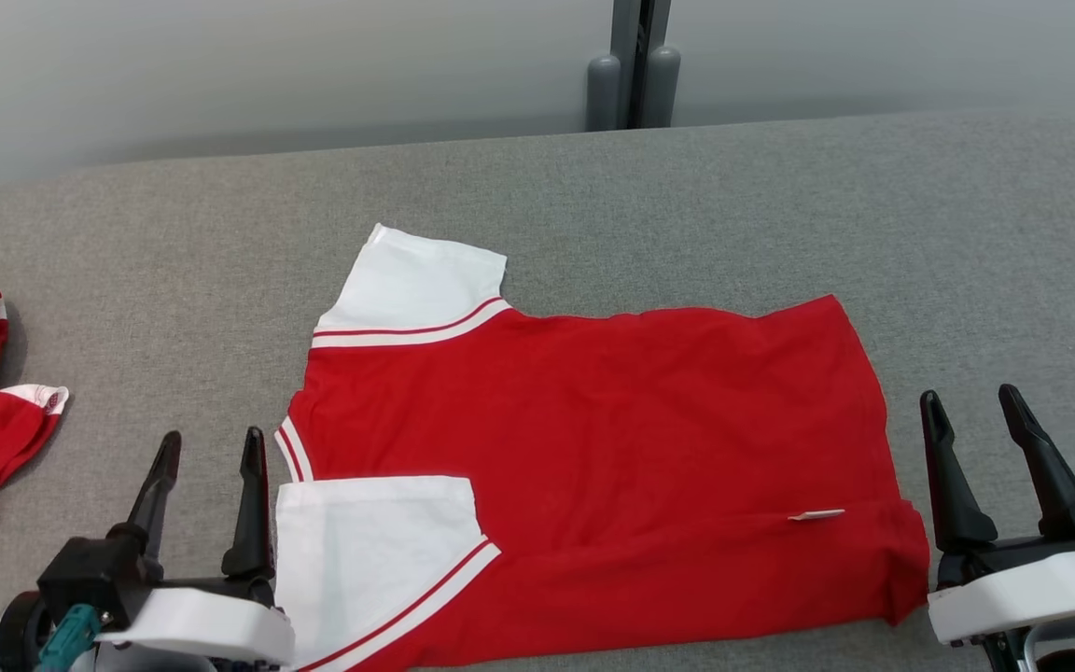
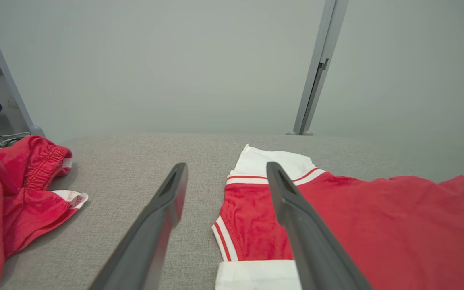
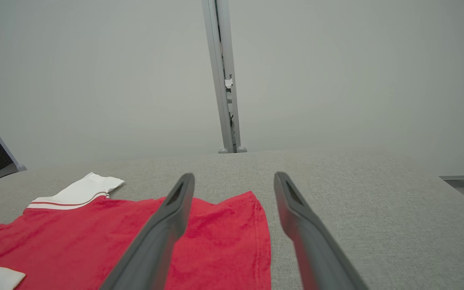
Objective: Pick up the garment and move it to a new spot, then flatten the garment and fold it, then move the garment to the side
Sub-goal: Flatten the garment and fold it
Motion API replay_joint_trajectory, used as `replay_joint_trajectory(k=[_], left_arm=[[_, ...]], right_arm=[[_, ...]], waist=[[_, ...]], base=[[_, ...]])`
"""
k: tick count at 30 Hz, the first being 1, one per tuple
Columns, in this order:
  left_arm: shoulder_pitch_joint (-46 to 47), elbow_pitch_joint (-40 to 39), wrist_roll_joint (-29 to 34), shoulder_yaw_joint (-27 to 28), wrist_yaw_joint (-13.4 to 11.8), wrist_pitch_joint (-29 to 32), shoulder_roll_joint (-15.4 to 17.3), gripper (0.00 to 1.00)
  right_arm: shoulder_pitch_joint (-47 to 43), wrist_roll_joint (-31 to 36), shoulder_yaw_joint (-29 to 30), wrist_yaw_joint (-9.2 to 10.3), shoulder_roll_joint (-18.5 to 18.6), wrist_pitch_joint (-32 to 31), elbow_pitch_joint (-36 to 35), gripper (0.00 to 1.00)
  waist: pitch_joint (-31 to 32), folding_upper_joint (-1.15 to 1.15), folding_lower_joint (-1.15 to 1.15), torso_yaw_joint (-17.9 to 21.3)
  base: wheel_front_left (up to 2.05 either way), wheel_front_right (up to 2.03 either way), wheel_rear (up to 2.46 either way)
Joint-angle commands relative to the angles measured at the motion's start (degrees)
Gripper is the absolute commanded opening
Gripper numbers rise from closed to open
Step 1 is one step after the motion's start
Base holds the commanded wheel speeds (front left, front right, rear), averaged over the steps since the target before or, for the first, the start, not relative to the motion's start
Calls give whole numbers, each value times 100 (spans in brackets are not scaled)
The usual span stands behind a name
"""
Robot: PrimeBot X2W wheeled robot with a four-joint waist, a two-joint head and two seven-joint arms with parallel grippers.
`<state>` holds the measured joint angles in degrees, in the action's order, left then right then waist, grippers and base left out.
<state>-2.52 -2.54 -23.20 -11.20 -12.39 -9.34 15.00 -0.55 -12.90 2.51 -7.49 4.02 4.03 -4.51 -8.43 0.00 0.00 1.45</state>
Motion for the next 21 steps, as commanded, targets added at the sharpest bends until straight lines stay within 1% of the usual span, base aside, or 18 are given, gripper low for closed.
replay_joint_trajectory(k=[1,4,7,8,12,17,21], left_arm=[[307,34,39,-1,41,-42,18,100],[807,152,5,22,173,-152,4,100],[1586,317,-3,11,368,-238,12,100],[1586,317,-3,11,368,-238,12,100],[2804,770,89,-144,669,-61,82,100],[4054,1789,75,-311,1023,299,125,100],[4769,2824,-12,-445,1331,540,89,100]], right_arm=[[58,-14,15,-2,1,-12,-15,100],[152,-31,3,-2,-12,-23,-64,100],[295,-35,-14,-2,-18,-23,-123,100],[295,-35,-14,-2,-18,-23,-123,100],[572,-15,-95,-2,-9,-56,-181,100],[1005,-73,-365,-2,24,22,-103,100],[1258,-125,-475,-2,1,130,19,100]], waist=[[-118,0,0,-33],[-347,0,0,-64],[-636,0,0,-57],[-636,0,0,-57],[-1086,0,0,4],[-1531,0,0,331],[-1771,0,0,538]], base=[[0,0,0],[0,0,0],[0,0,0],[0,0,0],[0,0,0],[0,0,0],[0,0,0]])
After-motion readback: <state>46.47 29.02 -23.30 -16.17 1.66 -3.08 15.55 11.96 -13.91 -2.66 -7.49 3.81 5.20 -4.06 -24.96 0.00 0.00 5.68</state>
